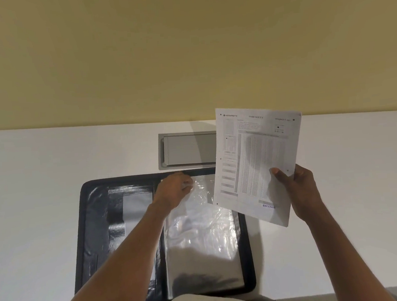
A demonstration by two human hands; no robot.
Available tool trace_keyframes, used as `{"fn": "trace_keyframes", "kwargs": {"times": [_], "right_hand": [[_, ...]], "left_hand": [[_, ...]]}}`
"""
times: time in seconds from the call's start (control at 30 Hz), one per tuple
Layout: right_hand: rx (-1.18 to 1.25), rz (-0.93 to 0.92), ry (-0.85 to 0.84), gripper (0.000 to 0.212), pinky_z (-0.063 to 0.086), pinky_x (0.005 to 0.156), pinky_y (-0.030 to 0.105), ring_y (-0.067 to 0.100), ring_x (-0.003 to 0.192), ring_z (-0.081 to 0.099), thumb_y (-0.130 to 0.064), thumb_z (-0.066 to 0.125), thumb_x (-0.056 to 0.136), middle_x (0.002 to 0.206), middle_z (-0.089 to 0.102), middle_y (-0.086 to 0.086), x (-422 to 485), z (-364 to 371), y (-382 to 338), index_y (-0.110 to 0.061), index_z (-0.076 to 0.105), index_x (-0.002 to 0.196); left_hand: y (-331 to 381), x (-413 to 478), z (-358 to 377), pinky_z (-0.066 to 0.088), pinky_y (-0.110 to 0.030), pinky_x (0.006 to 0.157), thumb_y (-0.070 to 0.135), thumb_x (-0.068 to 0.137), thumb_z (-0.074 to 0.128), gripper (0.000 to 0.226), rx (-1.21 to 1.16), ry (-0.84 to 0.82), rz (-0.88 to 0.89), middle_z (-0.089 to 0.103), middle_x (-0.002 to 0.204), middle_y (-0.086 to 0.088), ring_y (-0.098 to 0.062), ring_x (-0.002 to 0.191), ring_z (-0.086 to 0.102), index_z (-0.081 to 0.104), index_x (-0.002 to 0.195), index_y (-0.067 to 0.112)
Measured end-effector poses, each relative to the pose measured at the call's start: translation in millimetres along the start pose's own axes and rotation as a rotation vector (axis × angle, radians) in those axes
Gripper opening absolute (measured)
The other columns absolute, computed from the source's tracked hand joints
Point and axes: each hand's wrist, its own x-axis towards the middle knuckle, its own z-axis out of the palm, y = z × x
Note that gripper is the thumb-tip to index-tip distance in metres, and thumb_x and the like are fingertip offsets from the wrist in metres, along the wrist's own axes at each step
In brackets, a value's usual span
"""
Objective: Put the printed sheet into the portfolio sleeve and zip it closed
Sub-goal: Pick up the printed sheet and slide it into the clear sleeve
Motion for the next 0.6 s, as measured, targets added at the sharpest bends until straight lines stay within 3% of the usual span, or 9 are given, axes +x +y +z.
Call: {"fn": "trace_keyframes", "kwargs": {"times": [0.1,0.23,0.33,0.4,0.53,0.6], "right_hand": [[-0.019,-0.059,0.015,0.014,0.059,0.065,0.023,0.016,0.080,0.076,-0.018,0.070,0.097,0.095,0.080,0.001,10.2,10.2,-16.1,-0.011,0.075,0.108],[-0.047,-0.144,-0.004,0.015,0.061,0.066,0.031,0.017,0.077,0.074,-0.019,0.071,0.097,0.088,0.078,-0.002,29.0,36.1,-42.1,-0.008,0.075,0.106],[-0.099,-0.231,-0.048,0.012,0.056,0.068,0.039,0.018,0.074,0.066,-0.017,0.069,0.098,0.085,0.073,0.007,45.0,60.1,-60.8,-0.005,0.072,0.098],[-0.155,-0.276,-0.073,0.013,0.052,0.068,0.036,0.018,0.074,0.063,-0.016,0.068,0.098,0.085,0.073,0.014,54.3,77.9,-70.6,-0.004,0.073,0.096],[-0.315,-0.329,-0.111,0.023,0.048,0.059,0.015,0.008,0.069,0.067,-0.020,0.067,0.098,0.092,0.077,0.003,61.8,112.4,-84.3,-0.011,0.076,0.117],[-0.387,-0.367,-0.140,0.023,0.047,0.059,0.017,0.017,0.072,0.069,-0.020,0.066,0.098,0.094,0.078,0.009,63.9,125.9,-86.4,-0.012,0.076,0.117]], "left_hand": [[1.9,-0.9,4.5,0.049,-0.023,0.082,0.026,0.098,0.070,0.015,-0.003,0.062,-0.033,0.078,0.112,0.005,-0.018,0.102,0.072,0.081,0.109,0.024],[0.5,-5.4,8.2,0.051,-0.025,0.083,0.026,0.098,0.071,0.014,-0.006,0.135,-0.029,0.079,0.111,0.007,-0.017,0.103,0.073,0.082,0.106,0.025],[1.8,-9.5,12.7,0.052,-0.026,0.090,0.029,0.097,0.072,0.018,-0.012,0.165,0.007,0.079,0.115,0.006,-0.019,0.107,0.073,0.081,0.112,0.024],[1.6,-11.4,18.9,0.055,-0.029,0.094,0.025,0.098,0.072,0.018,-0.030,0.195,0.019,0.079,0.117,0.006,-0.017,0.107,0.073,0.081,0.113,0.023],[3.8,-17.1,29.0,0.053,-0.032,0.106,0.012,0.095,0.074,0.021,-0.127,0.248,-0.028,0.078,0.119,0.001,-0.016,0.110,0.073,0.081,0.114,0.016],[2.3,-18.3,34.9,0.059,-0.037,0.100,0.006,0.090,0.078,0.021,-0.079,0.273,-0.012,0.080,0.114,-0.005,-0.021,0.104,0.076,0.082,0.110,0.013]]}}
